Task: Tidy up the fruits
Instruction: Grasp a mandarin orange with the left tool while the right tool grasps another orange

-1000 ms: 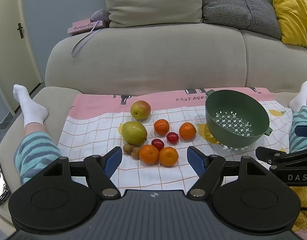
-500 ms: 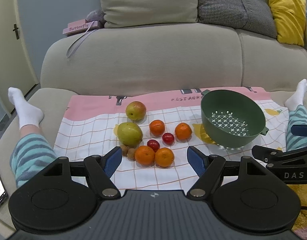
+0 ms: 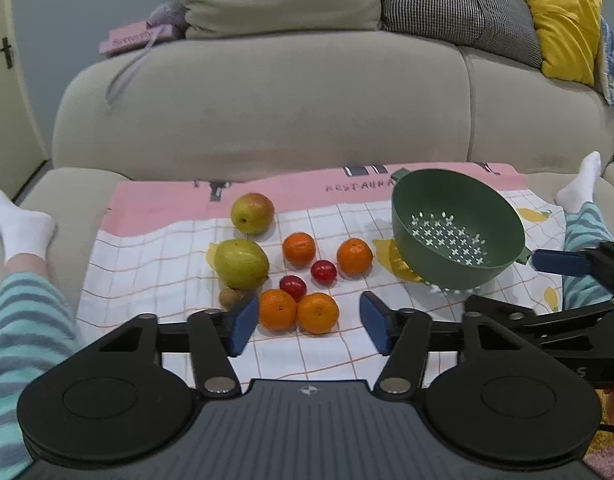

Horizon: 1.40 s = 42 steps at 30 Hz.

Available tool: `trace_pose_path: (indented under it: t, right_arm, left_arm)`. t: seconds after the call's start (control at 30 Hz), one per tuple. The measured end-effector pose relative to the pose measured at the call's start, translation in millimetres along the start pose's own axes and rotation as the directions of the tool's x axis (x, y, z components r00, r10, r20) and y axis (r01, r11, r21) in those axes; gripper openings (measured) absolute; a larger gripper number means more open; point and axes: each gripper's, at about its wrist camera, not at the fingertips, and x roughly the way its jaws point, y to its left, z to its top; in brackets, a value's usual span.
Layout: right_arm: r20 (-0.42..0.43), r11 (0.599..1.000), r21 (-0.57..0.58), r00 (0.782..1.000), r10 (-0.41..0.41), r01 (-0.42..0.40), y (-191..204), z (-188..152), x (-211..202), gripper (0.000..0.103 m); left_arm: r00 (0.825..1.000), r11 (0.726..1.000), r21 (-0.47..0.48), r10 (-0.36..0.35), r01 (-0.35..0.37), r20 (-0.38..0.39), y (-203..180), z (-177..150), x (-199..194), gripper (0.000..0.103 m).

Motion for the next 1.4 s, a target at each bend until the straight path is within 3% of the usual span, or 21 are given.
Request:
trace_pose_path:
  t: [0.2,0.37,0.57,0.67,0.73,0.8,1.13,1.4]
  right_arm:
    - [-0.040,0.997,-0.003,0.996,0.079,-0.079,13.1,-1.6,30.8,0.068]
    - [-0.089,0.993,-0.018,0.990,0.114,-0.116,23.2,-4.6,64.0,0.067]
    - [-0.129,0.975,-0.111,0.975,0.180,-0.194,41.0,-7.9,100.8,0.065]
    - [-0.154,0.965,-0.138,0.967,0.201,-0.223,47.3,-9.5,116.9,0.059]
    - [-0.167,0.960,-0.154,0.964,0.209,-0.235,51.7,-9.5,128.2,0.056]
    - [-0.169,0.955,-0.178,0.963,0.208,-0.238,57.0,-10.1,135.9,0.055]
    - [-0.136,0.921,-0.320,0.973,0.186,-0.221,82.0,-15.5,157.6,0.053]
    - [-0.144,0.912,-0.350,0.975,0.172,-0.213,87.8,-18.0,171.3,0.042]
  left_arm:
    - [0.997,0.999,-0.009,-0.035,0.035,-0.070,9.1,-4.3,28.7,0.055]
    - [0.990,0.998,-0.041,-0.055,0.050,-0.127,20.6,-8.1,55.9,0.053]
    - [0.992,0.995,-0.099,-0.015,0.003,-0.122,36.5,-13.6,83.5,0.053]
    - [0.984,0.993,-0.099,-0.075,0.060,-0.161,44.3,-13.5,99.3,0.053]
    - [0.979,0.995,-0.082,-0.079,0.064,-0.189,45.1,-13.3,108.6,0.053]
    - [0.982,0.996,-0.081,-0.053,0.039,-0.181,46.1,-15.0,114.0,0.053]
    - [0.987,0.996,-0.055,-0.079,0.071,-0.141,47.2,-16.9,135.7,0.053]
    - [0.988,1.000,-0.015,-0.029,0.027,-0.150,45.1,-22.8,148.0,0.053]
